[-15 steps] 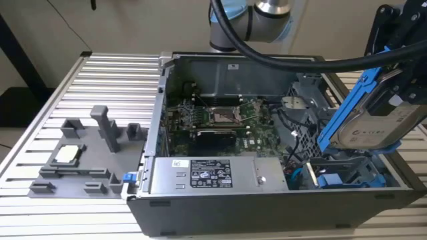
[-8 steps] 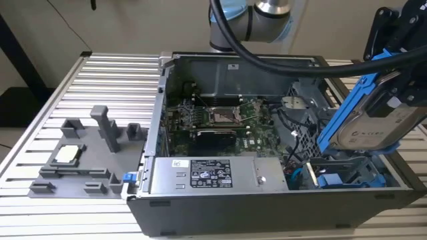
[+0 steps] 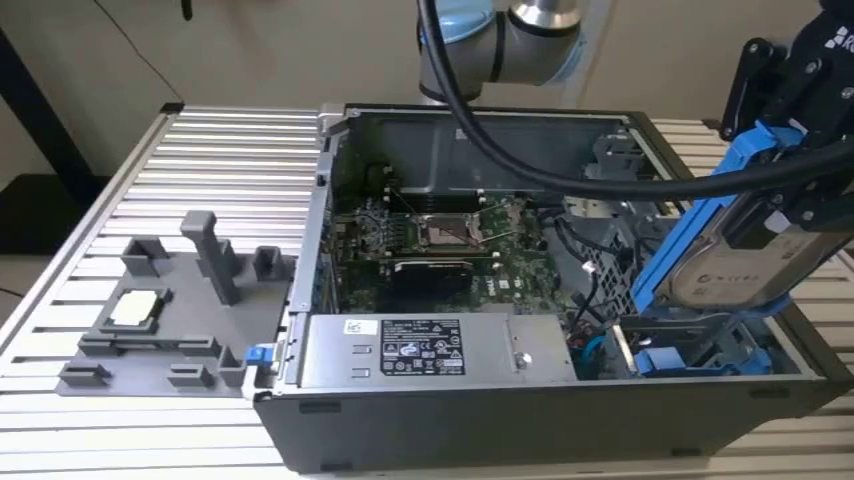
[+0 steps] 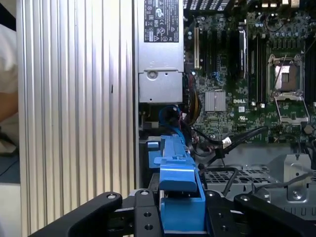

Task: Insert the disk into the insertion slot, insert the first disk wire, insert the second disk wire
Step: 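Insert the disk into the insertion slot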

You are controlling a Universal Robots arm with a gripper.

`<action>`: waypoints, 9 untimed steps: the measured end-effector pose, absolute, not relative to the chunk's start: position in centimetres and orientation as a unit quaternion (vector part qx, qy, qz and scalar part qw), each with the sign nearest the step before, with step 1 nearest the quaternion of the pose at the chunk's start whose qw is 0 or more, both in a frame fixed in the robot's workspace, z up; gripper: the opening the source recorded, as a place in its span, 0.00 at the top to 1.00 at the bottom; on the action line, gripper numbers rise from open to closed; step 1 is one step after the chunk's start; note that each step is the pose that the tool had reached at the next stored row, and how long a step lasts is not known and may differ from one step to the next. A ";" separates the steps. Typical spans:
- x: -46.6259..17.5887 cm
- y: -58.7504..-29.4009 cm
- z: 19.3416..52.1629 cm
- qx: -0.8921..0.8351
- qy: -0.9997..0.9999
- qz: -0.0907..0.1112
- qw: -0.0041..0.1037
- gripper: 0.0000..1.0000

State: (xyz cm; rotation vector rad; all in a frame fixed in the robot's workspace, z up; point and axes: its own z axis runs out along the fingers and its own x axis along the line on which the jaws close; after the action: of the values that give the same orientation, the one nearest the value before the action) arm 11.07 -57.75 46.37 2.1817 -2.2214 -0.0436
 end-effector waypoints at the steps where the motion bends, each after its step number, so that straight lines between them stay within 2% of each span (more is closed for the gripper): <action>1: 11.2 -57.8 46.2 0.701 -0.713 -0.014 0.014 0.67; 9: 11.8 -57.5 45.3 0.701 -0.713 -0.014 0.014 0.67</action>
State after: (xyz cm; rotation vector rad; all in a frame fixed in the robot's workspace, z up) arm 11.82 -57.52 45.30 2.1816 -2.2214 -0.0435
